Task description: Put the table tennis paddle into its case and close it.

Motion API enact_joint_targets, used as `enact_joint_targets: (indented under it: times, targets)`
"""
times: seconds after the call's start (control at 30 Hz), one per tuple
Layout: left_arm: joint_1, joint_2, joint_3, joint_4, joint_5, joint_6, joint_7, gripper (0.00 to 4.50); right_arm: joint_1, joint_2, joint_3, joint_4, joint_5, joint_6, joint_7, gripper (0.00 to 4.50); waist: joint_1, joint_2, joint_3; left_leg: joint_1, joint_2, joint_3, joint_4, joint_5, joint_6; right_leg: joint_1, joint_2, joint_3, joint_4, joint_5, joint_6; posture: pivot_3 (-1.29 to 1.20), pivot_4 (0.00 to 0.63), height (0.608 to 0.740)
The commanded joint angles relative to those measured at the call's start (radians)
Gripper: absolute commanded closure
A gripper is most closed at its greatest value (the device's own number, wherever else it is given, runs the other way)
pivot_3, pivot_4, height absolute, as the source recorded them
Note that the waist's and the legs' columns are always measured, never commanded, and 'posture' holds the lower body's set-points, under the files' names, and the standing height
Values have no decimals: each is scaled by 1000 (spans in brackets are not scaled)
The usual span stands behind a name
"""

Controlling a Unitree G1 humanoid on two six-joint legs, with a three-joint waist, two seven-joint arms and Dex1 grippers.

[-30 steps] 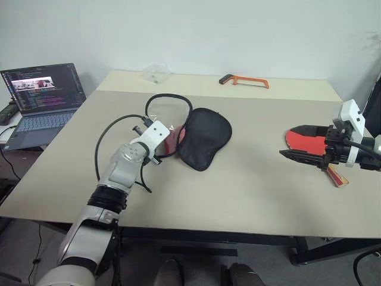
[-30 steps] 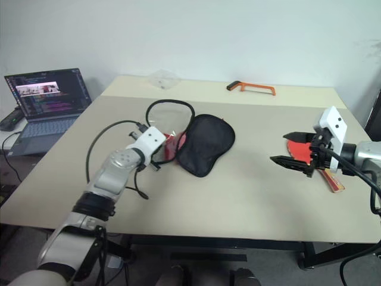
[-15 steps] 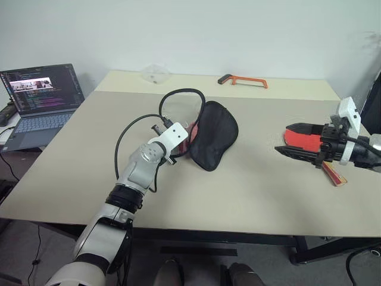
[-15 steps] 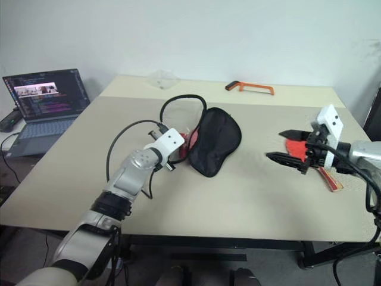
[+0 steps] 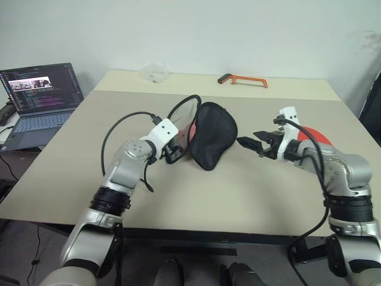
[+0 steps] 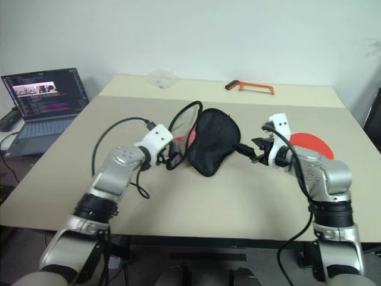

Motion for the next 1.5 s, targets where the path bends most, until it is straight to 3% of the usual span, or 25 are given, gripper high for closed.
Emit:
enact_joint_targets:
  times: [0.03,0.17,0.5,0.83,1.33,1.5]
  targets:
    - [32,154,129,-156,-84,64,-127,1294,-51,106,-80,68,-15,12,-146,0,-14,0,0,0,1,0,0,0,0,0,1,0,0,0,0,0,150,740]
    - [89,317,233,-218,-195,105,-263,1294,-95,247,-168,187,-24,-5,-298,0,-29,0,0,1,2,0,-3,0,0,-1,2,0,1,-1,-2,0,150,740]
    - [221,497,336,-230,-311,27,-401,1294,-130,425,-259,316,22,9,-399,0,-25,0,0,1,2,0,-5,0,0,-2,0,-1,0,-2,-3,0,150,740]
    - [249,490,334,-265,-340,58,-350,1294,-167,498,-353,436,96,-28,-435,0,-35,0,0,1,2,0,-7,0,0,-3,1,-1,0,-2,-4,0,150,740]
    - [276,489,336,-303,-408,67,-323,1294,-267,562,-290,550,109,-82,-362,0,-53,0,0,-1,2,1,-15,0,0,-9,2,0,0,-3,-6,0,150,740]
    - [271,486,331,-314,-417,74,-309,1267,-278,526,-272,587,87,-130,-348,1684,-53,0,0,-2,2,1,-15,0,0,-10,2,0,1,-3,-6,0,150,740]
